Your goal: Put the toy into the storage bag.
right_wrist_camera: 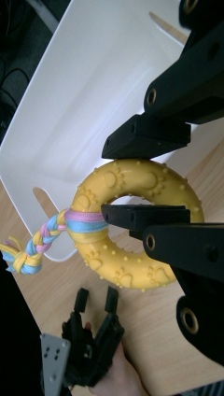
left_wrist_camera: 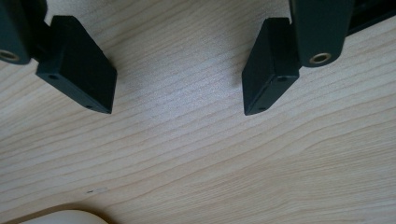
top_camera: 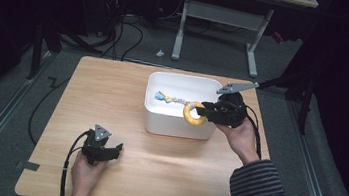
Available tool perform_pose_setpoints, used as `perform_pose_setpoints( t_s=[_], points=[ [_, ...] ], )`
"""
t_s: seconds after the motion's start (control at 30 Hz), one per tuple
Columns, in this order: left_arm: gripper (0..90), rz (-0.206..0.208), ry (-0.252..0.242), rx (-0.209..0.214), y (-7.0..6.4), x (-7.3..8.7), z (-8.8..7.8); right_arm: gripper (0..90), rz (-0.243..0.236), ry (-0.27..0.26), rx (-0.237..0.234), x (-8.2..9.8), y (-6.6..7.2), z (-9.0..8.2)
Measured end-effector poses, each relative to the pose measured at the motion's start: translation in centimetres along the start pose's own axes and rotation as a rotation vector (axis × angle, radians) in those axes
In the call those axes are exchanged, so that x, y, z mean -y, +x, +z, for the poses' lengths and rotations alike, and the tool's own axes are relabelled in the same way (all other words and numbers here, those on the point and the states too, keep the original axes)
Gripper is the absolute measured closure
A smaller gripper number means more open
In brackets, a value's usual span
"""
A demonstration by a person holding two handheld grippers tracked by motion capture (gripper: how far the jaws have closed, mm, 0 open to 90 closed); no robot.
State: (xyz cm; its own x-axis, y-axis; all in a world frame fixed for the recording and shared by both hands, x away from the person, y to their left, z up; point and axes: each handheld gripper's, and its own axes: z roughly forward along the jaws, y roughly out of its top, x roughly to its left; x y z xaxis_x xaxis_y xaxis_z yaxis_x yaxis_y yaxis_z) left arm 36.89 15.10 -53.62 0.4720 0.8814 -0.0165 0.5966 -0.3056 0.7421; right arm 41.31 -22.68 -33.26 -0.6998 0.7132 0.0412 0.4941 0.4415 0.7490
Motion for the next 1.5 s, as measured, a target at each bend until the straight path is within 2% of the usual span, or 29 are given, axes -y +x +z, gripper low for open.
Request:
perform_pose_setpoints(
  t_s=[0.07,0.1,0.23,0.37,0.53,0.63,0.8,0.97,1.37,1.5],
  points=[
    [26.7,0.0,0.0,0.0,0.0,0.0,0.0,68.0,0.005,-0.003,0.0,-0.1,-0.2,0.2],
    [26.7,0.0,0.0,0.0,0.0,0.0,0.0,67.9,0.023,0.006,0.01,-0.3,-0.6,0.6],
    [26.7,0.002,0.0,-0.001,0.0,0.0,0.0,67.9,0.019,0.021,0.029,-0.4,-1.0,1.4],
    [26.7,0.001,0.001,-0.001,0.0,0.0,0.0,67.9,0.032,0.018,0.034,-0.6,-1.7,2.8],
    [26.8,-0.001,0.0,-0.001,0.0,0.0,0.0,67.9,0.03,0.051,0.041,-0.7,-1.9,4.5],
    [26.8,-0.002,0.0,-0.001,0.0,0.0,0.0,67.9,0.05,0.06,0.047,-0.8,-2.2,5.3],
    [26.8,-0.002,0.0,-0.001,0.0,0.0,0.0,67.8,0.061,0.067,0.062,-0.8,-2.5,5.6],
    [26.8,-0.001,0.0,-0.001,0.0,0.0,0.0,67.8,0.049,0.087,0.073,-0.6,-2.8,6.1],
    [26.8,-0.001,0.001,0.0,0.0,0.0,0.0,69.6,0.069,0.088,0.053,-0.8,-3.2,6.9],
    [26.7,0.0,0.002,-0.001,0.0,0.0,0.0,71.0,0.062,0.113,0.053,-0.9,-3.3,7.5]
  ],
)
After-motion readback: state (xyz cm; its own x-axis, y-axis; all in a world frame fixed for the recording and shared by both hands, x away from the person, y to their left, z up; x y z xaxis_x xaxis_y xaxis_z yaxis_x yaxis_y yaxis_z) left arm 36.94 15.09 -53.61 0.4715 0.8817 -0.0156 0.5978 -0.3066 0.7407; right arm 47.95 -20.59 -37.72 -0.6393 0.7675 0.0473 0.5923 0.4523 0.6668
